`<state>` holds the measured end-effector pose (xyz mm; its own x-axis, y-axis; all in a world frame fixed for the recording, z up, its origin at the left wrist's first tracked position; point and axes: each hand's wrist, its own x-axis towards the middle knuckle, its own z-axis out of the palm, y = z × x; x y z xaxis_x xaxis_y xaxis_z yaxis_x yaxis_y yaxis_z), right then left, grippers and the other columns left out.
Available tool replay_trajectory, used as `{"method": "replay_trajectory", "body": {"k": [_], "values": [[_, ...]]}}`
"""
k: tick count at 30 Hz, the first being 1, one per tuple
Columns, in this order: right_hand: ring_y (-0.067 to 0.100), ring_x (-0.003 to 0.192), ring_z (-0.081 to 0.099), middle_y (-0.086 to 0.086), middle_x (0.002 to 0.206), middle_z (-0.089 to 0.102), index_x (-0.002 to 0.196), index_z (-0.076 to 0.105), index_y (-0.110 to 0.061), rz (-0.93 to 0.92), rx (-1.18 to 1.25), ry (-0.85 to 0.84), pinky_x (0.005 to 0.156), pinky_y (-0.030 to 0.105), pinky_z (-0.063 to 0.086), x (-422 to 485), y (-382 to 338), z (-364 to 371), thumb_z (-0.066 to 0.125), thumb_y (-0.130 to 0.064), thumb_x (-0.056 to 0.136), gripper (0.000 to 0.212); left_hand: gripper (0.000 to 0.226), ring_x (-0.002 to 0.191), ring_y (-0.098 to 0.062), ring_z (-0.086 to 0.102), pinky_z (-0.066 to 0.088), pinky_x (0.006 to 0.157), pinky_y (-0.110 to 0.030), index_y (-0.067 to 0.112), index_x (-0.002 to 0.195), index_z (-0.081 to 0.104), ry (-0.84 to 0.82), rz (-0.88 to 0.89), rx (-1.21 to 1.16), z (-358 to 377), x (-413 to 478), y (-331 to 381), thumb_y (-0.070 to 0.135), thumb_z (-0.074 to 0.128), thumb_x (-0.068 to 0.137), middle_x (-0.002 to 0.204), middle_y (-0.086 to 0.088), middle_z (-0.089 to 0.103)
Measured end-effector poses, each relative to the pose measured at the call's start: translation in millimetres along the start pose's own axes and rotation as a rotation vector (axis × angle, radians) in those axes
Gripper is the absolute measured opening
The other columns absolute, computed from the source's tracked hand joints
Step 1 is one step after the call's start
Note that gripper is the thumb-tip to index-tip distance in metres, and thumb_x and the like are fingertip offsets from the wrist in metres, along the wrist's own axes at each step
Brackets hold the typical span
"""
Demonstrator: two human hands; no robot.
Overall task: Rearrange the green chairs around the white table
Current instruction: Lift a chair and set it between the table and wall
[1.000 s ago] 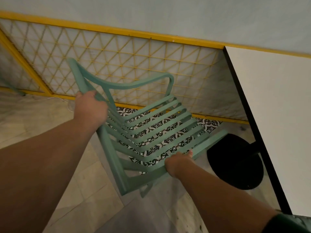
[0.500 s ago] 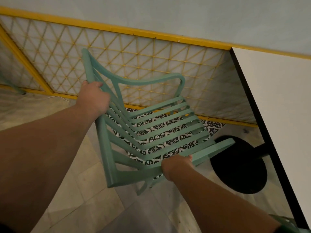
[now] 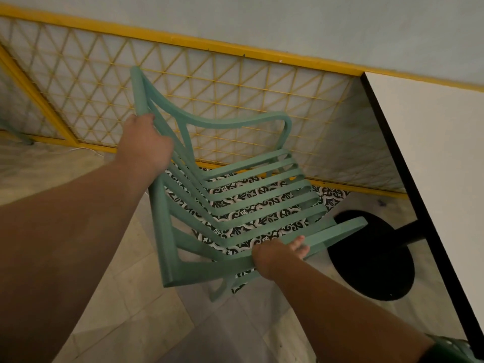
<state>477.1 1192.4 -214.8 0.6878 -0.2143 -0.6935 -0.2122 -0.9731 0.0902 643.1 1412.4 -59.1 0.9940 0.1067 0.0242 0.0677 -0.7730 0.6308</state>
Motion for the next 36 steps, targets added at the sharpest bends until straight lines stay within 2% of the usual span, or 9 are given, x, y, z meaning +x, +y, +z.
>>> {"method": "replay_trajectory", "body": {"k": [2, 5, 9, 13, 15, 17, 21, 30, 36], "values": [[0.067, 0.142, -0.007, 0.022, 0.157, 0.037, 0.133, 0.058, -0.025, -0.037, 0.058, 0.040, 0.102, 0.086, -0.010, 6, 9, 3, 0.037, -0.038, 0.105, 0.038, 0.036, 0.099, -0.038, 0.060, 0.047, 0.075, -0.043, 0.005, 0.126, 0.053, 0.016, -0.010, 0.011, -1, -16, 2, 0.014, 0.052, 0.091, 0.125, -0.020, 0.054], [0.053, 0.150, -0.005, 0.013, 0.162, 0.033, 0.146, 0.047, -0.036, -0.111, 0.213, 0.050, 0.108, 0.077, -0.015, 13, 24, 8, 0.018, -0.054, 0.105, 0.053, 0.068, 0.106, -0.036, 0.056, 0.046, 0.078, -0.046, 0.006, 0.152, 0.025, -0.058, -0.121, 0.060, 4, -59, 3, 0.017, 0.057, 0.093, 0.138, -0.019, 0.048], [0.052, 0.151, -0.002, 0.007, 0.166, 0.026, 0.151, 0.034, -0.044, -0.160, 0.250, 0.022, 0.105, 0.079, -0.015, 15, 31, 9, 0.023, -0.055, 0.104, 0.050, 0.094, 0.108, -0.041, 0.056, 0.043, 0.076, -0.044, 0.018, 0.160, 0.000, -0.078, -0.167, 0.137, 8, -138, 0, 0.018, 0.063, 0.090, 0.142, -0.019, 0.043], [0.040, 0.148, 0.021, 0.010, 0.152, 0.046, 0.128, 0.054, -0.033, -0.237, 0.295, -0.026, 0.112, 0.073, -0.007, 11, 42, 5, 0.033, -0.084, 0.080, 0.073, 0.085, 0.098, -0.038, 0.057, 0.048, 0.075, -0.046, 0.020, 0.160, 0.003, -0.065, -0.189, 0.128, 9, -153, 0, 0.016, 0.057, 0.094, 0.129, -0.020, 0.049], [0.035, 0.139, 0.038, 0.010, 0.139, 0.055, 0.124, 0.057, -0.028, -0.257, 0.302, -0.017, 0.118, 0.059, 0.015, 10, 56, -1, 0.038, -0.093, 0.069, 0.088, 0.082, 0.090, -0.033, 0.051, 0.045, 0.072, -0.044, 0.015, 0.160, 0.002, -0.073, -0.176, 0.145, 9, -146, 1, 0.014, 0.054, 0.096, 0.131, -0.022, 0.048], [0.033, 0.128, 0.050, 0.009, 0.127, 0.059, 0.120, 0.061, -0.023, -0.228, 0.232, 0.008, 0.109, 0.049, 0.037, 13, 74, -9, 0.040, -0.095, 0.070, 0.090, 0.081, 0.088, -0.030, 0.046, 0.040, 0.071, -0.042, 0.012, 0.160, 0.002, -0.076, -0.161, 0.157, 9, -144, 1, 0.013, 0.052, 0.097, 0.133, -0.024, 0.046], [0.031, 0.143, 0.040, 0.011, 0.154, 0.046, 0.145, 0.052, -0.021, -0.140, 0.021, 0.002, 0.119, 0.048, 0.025, 20, 93, -18, 0.031, -0.096, 0.075, 0.105, 0.078, 0.091, -0.034, 0.050, 0.042, 0.071, -0.043, 0.009, 0.158, 0.008, -0.079, -0.128, 0.169, 10, -141, -3, 0.013, 0.053, 0.095, 0.129, -0.026, 0.048], [0.030, 0.117, 0.057, 0.012, 0.124, 0.064, 0.119, 0.065, -0.016, -0.127, 0.010, 0.059, 0.105, 0.046, 0.042, 14, 77, -9, 0.029, -0.091, 0.081, 0.092, 0.072, 0.094, -0.040, 0.054, 0.042, 0.071, -0.044, 0.007, 0.155, 0.015, -0.101, -0.052, 0.214, 3, -118, -10, 0.011, 0.054, 0.095, 0.126, -0.028, 0.051], [0.032, 0.123, 0.054, 0.014, 0.128, 0.062, 0.126, 0.062, -0.014, -0.110, 0.013, 0.056, 0.110, 0.050, 0.034, 13, 65, -4, 0.023, -0.087, 0.087, 0.091, 0.056, 0.070, -0.027, 0.050, 0.039, 0.060, -0.038, 0.005, 0.144, 0.027, -0.116, 0.016, 0.225, 0, -89, -11, 0.007, 0.052, 0.094, 0.087, -0.008, 0.050]]}}
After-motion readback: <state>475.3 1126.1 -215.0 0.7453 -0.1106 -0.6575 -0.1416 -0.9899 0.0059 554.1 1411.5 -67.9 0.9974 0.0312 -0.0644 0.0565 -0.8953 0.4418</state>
